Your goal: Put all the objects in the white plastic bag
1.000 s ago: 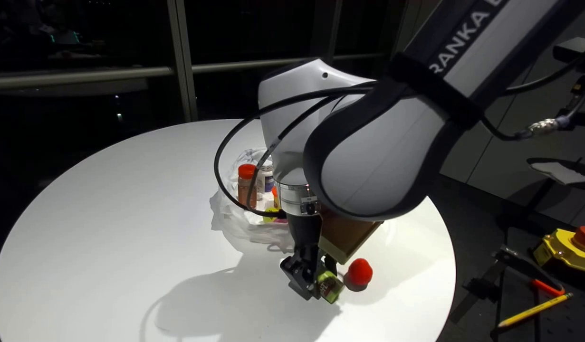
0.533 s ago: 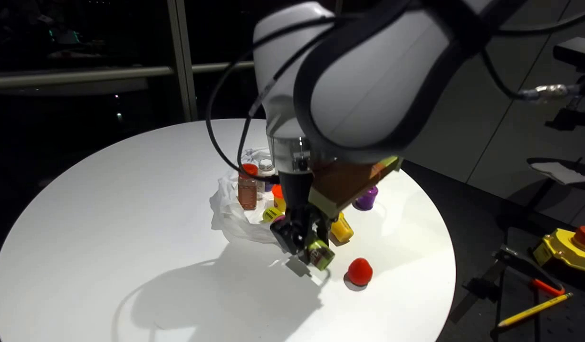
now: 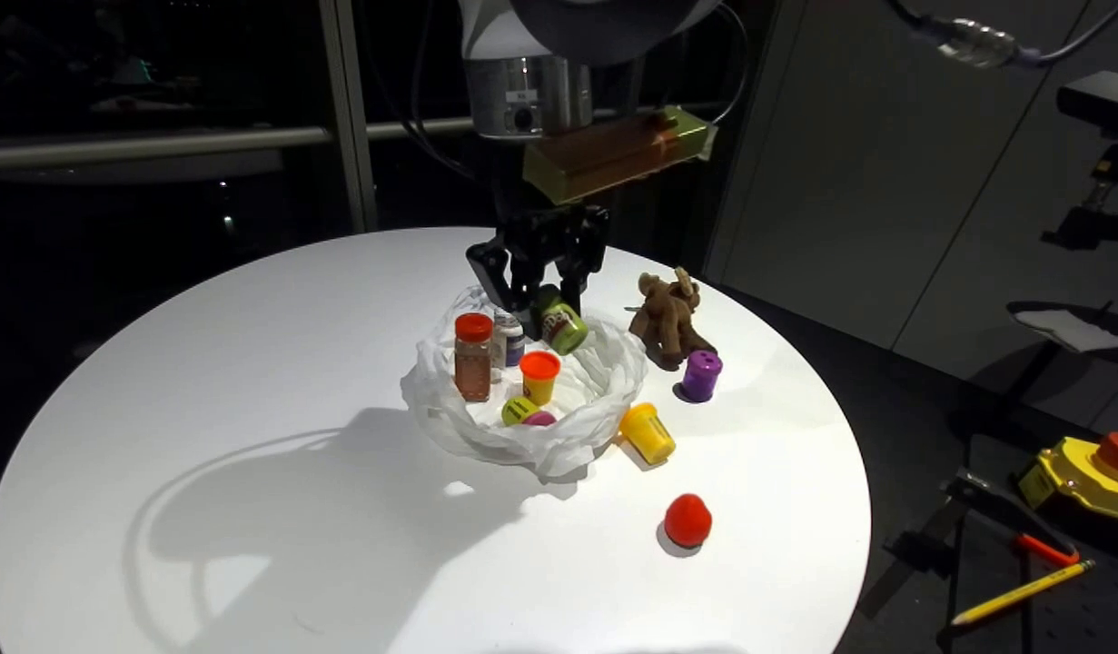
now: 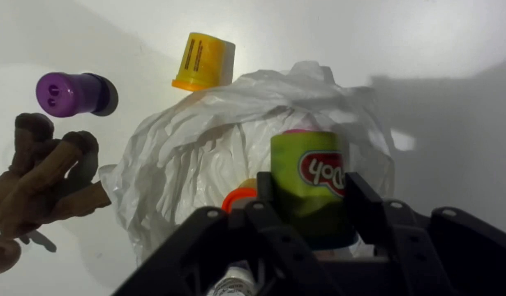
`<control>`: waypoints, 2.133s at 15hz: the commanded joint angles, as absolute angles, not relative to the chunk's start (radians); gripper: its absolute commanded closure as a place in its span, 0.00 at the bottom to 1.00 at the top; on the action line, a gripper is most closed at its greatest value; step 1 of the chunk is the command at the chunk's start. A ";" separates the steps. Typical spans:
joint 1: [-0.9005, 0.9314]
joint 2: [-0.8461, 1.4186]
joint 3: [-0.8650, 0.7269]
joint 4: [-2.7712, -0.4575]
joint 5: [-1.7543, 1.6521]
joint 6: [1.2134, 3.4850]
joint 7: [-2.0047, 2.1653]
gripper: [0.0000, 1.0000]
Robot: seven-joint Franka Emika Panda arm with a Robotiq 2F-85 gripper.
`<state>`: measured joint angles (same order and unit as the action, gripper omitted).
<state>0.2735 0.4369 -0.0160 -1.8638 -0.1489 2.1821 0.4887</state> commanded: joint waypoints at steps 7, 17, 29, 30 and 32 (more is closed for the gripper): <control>0.239 0.693 -0.090 -1.556 -0.166 2.163 0.557 0.78; 0.182 0.869 -0.108 -1.376 -0.116 2.088 0.549 0.78; 0.152 0.752 -0.117 -1.478 -0.120 2.131 0.505 0.00; 0.146 0.703 -0.114 -1.539 -0.116 2.153 0.496 0.00; 0.126 0.620 -0.105 -1.637 -0.102 2.178 0.470 0.00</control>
<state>0.1495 0.7841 -0.1145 -1.4414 -0.1257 2.1171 0.5187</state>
